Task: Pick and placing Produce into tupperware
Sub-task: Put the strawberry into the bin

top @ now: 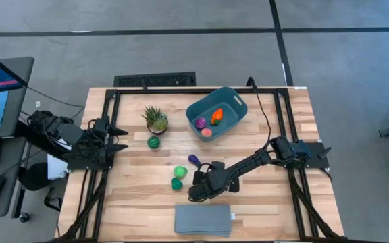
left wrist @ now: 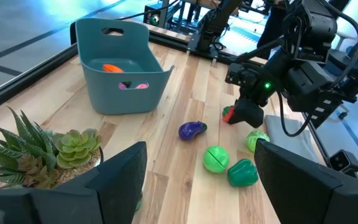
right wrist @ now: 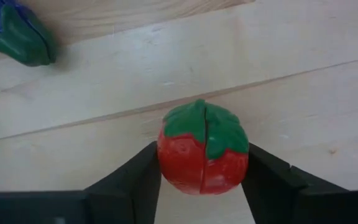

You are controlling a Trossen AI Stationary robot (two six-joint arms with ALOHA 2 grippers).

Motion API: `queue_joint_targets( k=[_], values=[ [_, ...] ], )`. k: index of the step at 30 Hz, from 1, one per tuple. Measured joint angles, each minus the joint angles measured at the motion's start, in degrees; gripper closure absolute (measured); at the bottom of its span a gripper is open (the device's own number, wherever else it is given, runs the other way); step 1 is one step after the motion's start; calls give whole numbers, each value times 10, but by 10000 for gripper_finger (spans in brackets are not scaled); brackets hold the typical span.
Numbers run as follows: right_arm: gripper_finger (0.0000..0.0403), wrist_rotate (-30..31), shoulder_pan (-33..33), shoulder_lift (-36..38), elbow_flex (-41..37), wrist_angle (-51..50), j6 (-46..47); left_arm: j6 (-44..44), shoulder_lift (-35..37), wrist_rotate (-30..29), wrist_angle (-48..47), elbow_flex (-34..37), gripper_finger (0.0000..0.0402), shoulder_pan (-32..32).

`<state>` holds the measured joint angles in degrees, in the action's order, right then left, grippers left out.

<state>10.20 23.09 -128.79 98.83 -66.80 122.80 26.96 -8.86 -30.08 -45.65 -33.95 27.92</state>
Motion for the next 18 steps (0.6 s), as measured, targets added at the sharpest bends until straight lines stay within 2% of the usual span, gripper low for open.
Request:
queue_joint_targets(
  k=[18],
  values=[
    [193,19,4,0,0,10,2,0,0,0,0,0,116,0]
  ],
)
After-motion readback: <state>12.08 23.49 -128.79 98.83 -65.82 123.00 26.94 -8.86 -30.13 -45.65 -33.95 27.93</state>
